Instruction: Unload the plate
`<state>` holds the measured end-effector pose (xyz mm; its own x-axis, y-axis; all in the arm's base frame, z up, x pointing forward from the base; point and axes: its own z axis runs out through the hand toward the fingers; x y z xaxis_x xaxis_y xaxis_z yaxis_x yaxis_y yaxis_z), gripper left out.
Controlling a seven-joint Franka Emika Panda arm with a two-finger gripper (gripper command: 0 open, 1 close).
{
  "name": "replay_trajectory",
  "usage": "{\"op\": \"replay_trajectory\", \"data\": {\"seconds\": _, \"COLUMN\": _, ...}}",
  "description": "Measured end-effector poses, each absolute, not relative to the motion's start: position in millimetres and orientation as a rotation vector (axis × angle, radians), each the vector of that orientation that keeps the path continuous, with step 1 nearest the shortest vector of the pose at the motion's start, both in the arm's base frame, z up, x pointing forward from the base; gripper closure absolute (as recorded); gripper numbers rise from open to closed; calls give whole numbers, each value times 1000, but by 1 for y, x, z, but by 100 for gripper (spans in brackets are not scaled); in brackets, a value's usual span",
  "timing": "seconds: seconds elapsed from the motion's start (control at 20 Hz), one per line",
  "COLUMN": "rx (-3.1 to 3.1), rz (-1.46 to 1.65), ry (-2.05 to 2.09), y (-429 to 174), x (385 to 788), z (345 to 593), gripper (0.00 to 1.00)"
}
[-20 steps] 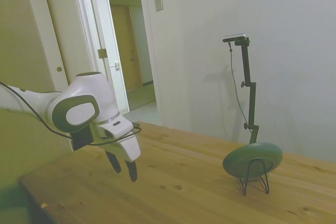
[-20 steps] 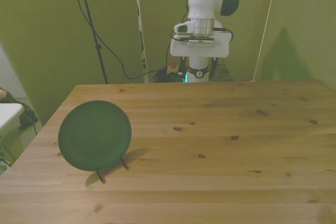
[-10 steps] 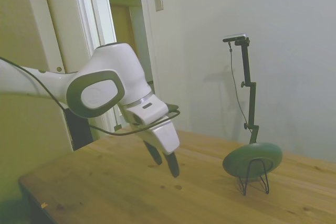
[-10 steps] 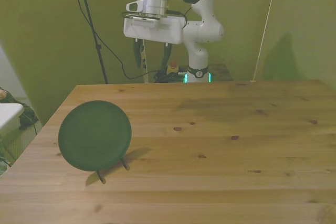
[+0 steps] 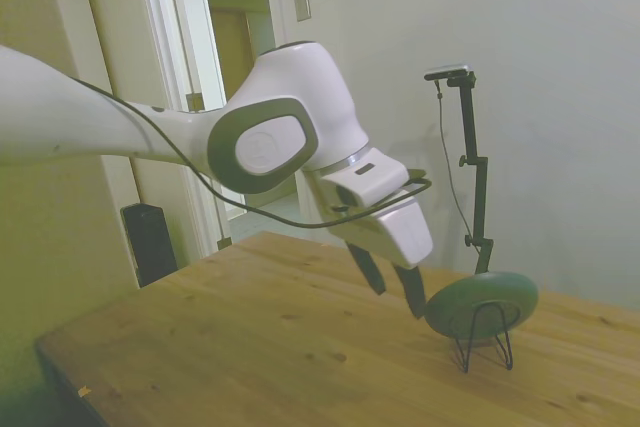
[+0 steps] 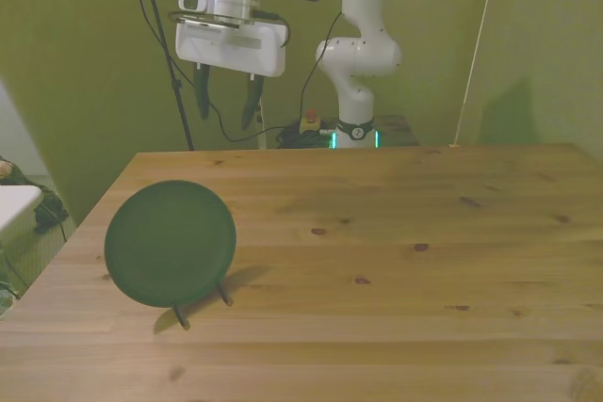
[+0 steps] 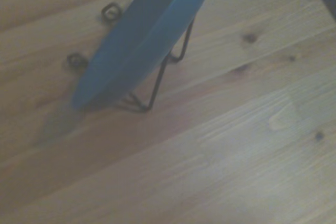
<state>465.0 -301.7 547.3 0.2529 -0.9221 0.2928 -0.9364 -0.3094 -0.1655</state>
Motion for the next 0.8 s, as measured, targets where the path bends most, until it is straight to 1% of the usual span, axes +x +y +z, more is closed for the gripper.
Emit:
{"op": "replay_trajectory", "data": {"seconds": 0.15, "rx": 2380, "rz": 574, "ry": -1902, "y": -321, "x": 493, "z": 555, "gripper": 0}}
{"op": "replay_trajectory", "data": {"seconds": 0.5, "rx": 2307, "rz": 663, "ry": -2028, "y": -338, "x": 555, "z": 570, "gripper": 0}}
{"op": "replay_trajectory", "data": {"seconds": 0.8, "rx": 2193, "rz": 535, "ry": -2142, "y": -360, "x": 587, "z": 570, "gripper": 0}}
